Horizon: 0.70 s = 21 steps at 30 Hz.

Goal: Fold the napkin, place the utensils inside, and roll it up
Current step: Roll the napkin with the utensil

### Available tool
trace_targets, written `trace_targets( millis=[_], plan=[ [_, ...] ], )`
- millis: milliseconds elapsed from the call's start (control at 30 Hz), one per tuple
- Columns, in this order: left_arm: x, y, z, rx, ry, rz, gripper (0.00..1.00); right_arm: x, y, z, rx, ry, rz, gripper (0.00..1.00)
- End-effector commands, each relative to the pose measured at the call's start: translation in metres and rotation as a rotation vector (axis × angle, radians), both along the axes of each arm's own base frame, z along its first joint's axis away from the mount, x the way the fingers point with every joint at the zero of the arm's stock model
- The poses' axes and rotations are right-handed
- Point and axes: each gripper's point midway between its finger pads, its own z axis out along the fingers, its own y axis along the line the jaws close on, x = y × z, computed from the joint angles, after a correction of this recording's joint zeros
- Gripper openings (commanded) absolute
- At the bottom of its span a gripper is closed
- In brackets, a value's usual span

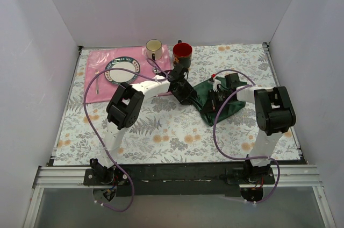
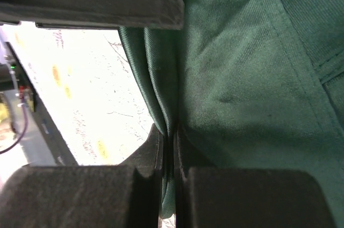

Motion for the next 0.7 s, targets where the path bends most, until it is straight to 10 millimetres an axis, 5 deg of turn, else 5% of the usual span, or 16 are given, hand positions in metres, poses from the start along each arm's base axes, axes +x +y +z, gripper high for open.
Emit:
trace_targets(
  millis=[0,400,667],
  plan=[
    [-0.007,0.014,-0.031,0.108,0.001,-0.002,0.41,-0.001,-0.017,-0.019,-0.19,-0.053,0.009,0.01],
    [-0.031,0.028,-0.031,0.106,-0.05,-0.118,0.03,-0.011,-0.005,0.005,-0.556,-0.261,0.068,0.01],
    [-0.041,0.026,-0.021,0.068,-0.074,-0.2,0.0,-0.031,0.008,0.0,-0.685,-0.389,0.09,0.01]
  ],
)
